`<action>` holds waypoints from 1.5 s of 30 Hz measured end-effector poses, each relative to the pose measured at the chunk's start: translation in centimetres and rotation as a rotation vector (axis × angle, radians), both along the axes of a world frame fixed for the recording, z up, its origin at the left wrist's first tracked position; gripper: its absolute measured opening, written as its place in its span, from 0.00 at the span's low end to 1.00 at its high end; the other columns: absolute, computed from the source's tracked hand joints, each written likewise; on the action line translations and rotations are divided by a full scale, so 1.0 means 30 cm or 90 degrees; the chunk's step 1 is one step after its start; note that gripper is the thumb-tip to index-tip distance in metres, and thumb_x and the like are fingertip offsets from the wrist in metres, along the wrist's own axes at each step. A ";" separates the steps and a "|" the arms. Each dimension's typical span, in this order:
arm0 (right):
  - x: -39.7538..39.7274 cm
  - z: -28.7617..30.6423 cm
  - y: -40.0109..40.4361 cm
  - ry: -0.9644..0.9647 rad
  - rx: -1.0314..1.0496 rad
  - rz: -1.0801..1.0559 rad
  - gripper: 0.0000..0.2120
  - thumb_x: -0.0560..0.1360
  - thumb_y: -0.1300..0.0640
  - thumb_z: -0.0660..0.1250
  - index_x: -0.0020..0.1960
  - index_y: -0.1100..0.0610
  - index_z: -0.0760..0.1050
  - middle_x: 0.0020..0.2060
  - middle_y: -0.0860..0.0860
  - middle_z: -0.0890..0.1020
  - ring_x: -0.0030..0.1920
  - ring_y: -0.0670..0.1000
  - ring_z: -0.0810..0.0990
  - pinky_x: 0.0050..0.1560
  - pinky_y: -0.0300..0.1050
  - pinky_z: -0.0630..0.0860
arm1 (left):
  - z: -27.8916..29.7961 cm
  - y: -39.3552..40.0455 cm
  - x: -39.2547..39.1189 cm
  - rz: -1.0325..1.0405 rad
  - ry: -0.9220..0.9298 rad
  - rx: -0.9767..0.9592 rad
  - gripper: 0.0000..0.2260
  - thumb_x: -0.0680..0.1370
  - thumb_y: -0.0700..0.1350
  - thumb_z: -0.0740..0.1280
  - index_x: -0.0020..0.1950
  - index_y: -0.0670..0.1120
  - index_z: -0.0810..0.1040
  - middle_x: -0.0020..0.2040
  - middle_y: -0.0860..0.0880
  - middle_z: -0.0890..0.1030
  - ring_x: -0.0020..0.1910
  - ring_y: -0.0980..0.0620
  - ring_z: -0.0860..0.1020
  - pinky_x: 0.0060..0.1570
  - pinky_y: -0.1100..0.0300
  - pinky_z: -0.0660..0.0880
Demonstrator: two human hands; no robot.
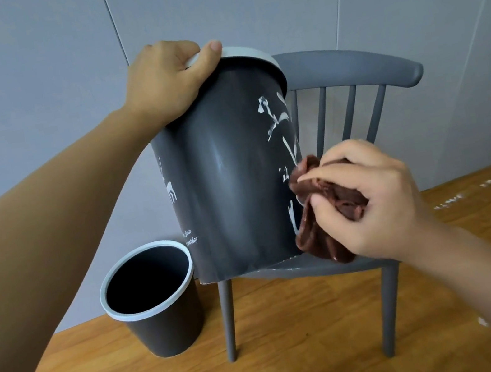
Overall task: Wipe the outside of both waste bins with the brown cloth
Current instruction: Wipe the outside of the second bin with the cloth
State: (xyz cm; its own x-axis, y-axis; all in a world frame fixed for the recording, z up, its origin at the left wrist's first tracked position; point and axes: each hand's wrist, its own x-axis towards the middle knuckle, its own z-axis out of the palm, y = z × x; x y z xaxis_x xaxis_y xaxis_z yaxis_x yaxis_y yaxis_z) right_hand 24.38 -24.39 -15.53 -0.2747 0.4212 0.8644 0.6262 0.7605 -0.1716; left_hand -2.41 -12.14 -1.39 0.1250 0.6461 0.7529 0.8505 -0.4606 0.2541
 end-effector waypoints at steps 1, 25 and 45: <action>-0.012 0.007 0.015 0.025 0.015 -0.015 0.10 0.75 0.58 0.72 0.54 0.60 0.87 0.48 0.54 0.82 0.49 0.55 0.81 0.49 0.52 0.80 | -0.002 -0.005 -0.002 -0.015 0.008 0.012 0.27 0.80 0.65 0.57 0.33 0.46 0.56 0.30 0.48 0.59 0.33 0.47 0.60 0.35 0.53 0.58; -0.088 0.013 0.075 0.065 0.061 -0.004 0.22 0.74 0.57 0.72 0.67 0.62 0.79 0.60 0.55 0.80 0.60 0.57 0.78 0.63 0.52 0.76 | 0.057 -0.054 0.157 0.012 0.163 0.087 0.30 0.77 0.68 0.59 0.29 0.44 0.59 0.24 0.48 0.63 0.26 0.49 0.63 0.30 0.54 0.58; -0.111 0.136 0.139 0.180 0.041 -0.134 0.24 0.80 0.42 0.63 0.71 0.54 0.79 0.68 0.50 0.76 0.67 0.54 0.69 0.72 0.36 0.61 | -0.002 -0.064 0.153 -0.017 0.051 0.133 0.28 0.75 0.67 0.57 0.28 0.48 0.56 0.22 0.49 0.59 0.25 0.52 0.60 0.30 0.55 0.58</action>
